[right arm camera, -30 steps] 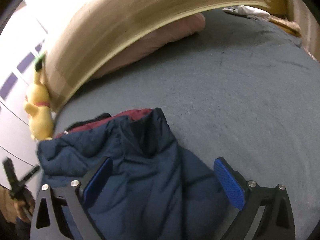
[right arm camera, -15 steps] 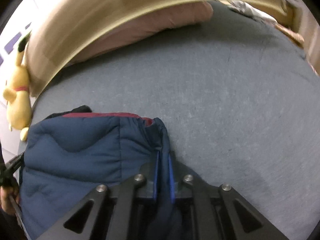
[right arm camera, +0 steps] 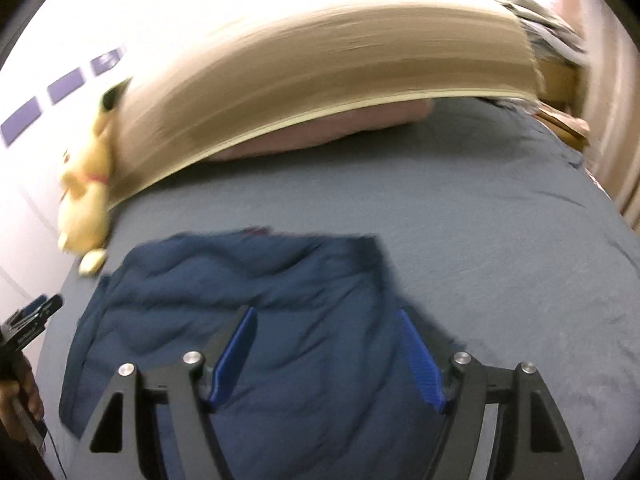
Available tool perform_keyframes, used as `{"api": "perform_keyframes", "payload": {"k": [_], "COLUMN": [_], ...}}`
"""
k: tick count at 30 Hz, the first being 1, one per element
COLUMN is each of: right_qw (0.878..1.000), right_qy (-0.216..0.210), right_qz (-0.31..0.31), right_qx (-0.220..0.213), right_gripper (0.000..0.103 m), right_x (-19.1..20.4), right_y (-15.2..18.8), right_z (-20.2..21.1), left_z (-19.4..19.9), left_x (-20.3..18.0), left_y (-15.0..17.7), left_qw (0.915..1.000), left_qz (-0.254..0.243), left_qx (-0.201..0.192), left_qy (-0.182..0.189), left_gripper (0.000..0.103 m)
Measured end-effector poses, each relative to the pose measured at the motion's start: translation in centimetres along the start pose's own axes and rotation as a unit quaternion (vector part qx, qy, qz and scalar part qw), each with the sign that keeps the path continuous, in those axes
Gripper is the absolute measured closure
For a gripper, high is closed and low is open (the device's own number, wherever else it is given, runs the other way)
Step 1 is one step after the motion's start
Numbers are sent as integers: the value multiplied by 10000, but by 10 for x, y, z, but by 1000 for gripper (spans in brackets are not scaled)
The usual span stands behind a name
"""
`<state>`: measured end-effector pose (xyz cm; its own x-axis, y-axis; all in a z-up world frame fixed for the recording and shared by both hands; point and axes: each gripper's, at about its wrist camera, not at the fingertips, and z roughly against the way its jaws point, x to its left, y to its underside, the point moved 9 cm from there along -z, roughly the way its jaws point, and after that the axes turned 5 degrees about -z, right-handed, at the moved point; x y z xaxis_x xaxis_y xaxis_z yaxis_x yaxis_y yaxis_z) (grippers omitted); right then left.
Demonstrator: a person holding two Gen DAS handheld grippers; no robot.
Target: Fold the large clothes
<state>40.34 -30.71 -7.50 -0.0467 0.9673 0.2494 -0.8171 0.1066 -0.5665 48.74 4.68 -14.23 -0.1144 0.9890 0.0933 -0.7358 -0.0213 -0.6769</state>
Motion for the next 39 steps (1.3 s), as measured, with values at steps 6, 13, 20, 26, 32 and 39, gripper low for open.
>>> {"api": "perform_keyframes", "payload": {"k": [6,13,20,26,32,39], "right_qw": [9993,9966,9935,9965,9981,9944], "right_qy": [96,629,819,651,502,785], "right_qz": [195,106,135,11,63,169], "right_qx": [313,515,776,515,360,688], "right_gripper": [28,28,25,24,24,21], "right_x": [30,11,1,7,30,37], "right_y": [30,29,35,10,-30,-24], "right_z": [-23,-81,-118,-92,-100,-153], "left_z": [6,-41,-75,-54,-60,-126], "left_x": [-45,-61,-61,-55,-79,-104], "left_y": [35,39,50,29,-21,-17], "left_qw": [9988,9972,9951,9970,9978,9927], "left_qz": [-180,-362,-467,-397,-477,-628], "left_qx": [222,622,864,665,436,1026], "left_qy": [388,195,-76,1,110,-82], "left_gripper": [34,34,30,31,30,23]}}
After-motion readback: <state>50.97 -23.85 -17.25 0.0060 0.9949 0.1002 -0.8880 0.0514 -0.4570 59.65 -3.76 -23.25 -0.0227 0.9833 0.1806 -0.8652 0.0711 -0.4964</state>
